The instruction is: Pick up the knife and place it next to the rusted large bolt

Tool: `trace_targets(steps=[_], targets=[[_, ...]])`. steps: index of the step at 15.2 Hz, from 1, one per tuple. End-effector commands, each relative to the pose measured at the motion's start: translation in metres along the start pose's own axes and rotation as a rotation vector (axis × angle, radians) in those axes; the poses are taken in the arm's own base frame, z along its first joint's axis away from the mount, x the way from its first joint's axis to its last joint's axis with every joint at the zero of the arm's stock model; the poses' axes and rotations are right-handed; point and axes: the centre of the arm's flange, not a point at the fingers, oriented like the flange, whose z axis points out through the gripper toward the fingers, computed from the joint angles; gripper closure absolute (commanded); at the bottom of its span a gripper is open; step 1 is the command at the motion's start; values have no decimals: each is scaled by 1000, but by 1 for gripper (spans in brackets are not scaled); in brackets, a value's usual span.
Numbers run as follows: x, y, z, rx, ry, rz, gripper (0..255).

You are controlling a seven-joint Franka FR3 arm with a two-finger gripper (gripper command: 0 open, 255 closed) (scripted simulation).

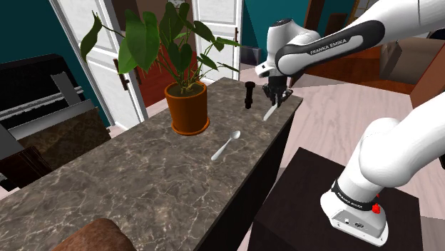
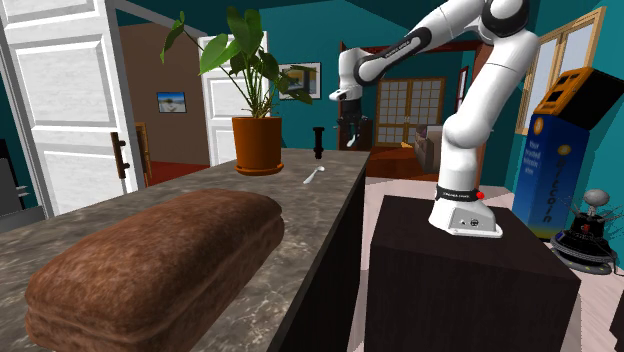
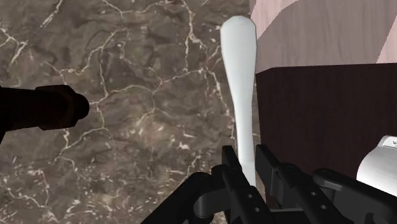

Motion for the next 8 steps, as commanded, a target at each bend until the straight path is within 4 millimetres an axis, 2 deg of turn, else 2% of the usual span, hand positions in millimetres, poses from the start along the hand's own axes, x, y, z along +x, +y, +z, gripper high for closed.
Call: trace_targets(steps=[1, 8], targets=[[3, 2, 11, -1, 0, 0, 255], [10, 3, 47, -1, 0, 0, 255]])
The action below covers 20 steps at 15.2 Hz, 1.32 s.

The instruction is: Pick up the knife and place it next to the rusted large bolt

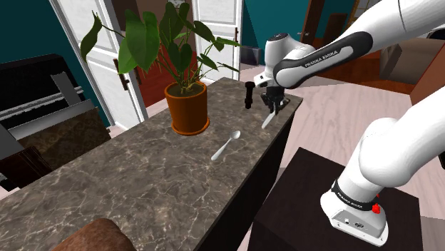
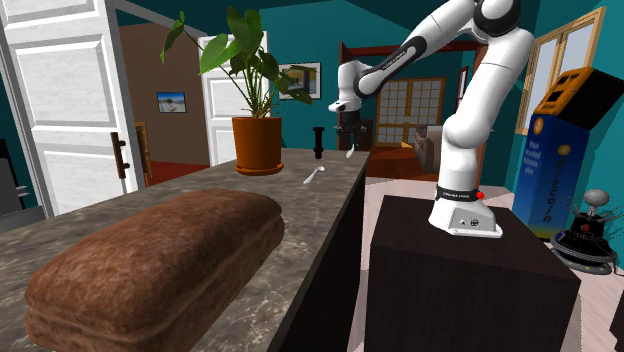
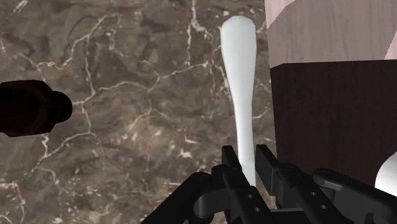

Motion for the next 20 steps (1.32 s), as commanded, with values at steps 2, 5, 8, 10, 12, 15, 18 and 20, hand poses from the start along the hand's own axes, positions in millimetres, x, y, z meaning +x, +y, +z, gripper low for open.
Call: trace_targets(steps=[2, 5, 8, 10, 12, 15, 18, 20], targets=[[3, 0, 15, -1, 0, 0, 255], [6, 1, 30, -1, 0, 0, 255], [10, 1, 46, -1, 0, 0, 255], [10, 1, 49, -1, 0, 0, 255], [10, 1, 49, -1, 0, 0, 255], [10, 1, 49, -1, 0, 0, 255], [10, 1, 49, -1, 0, 0, 0], [10, 1, 49, -1, 0, 0, 0]])
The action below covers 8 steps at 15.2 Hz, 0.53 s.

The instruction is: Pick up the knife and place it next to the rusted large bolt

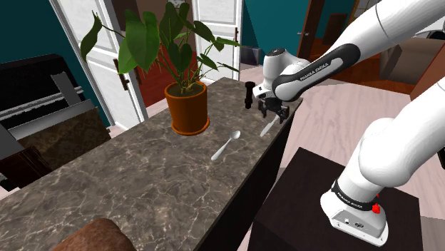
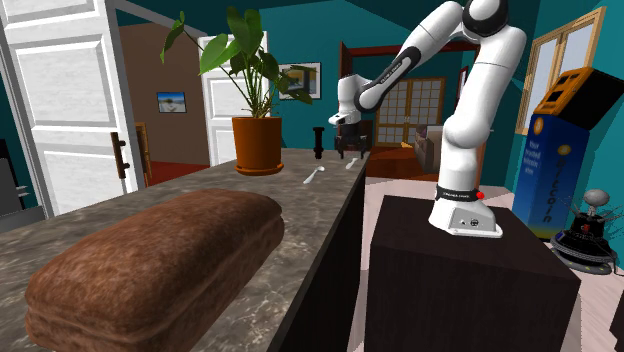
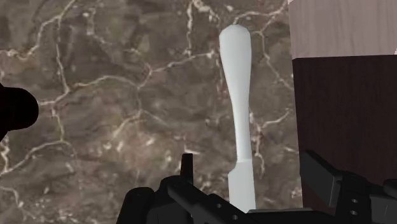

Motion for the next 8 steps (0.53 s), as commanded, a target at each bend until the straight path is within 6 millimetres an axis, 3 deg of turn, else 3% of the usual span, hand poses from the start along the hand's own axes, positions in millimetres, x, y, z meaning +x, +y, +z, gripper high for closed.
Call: trace_targets(steps=[1, 2, 6, 8], targets=[[0, 0, 0, 0, 0, 0, 0], [0, 0, 0, 0, 0, 0, 0], [0, 0, -50, 0, 0, 0, 0], [0, 0, -50, 0, 0, 0, 0]])
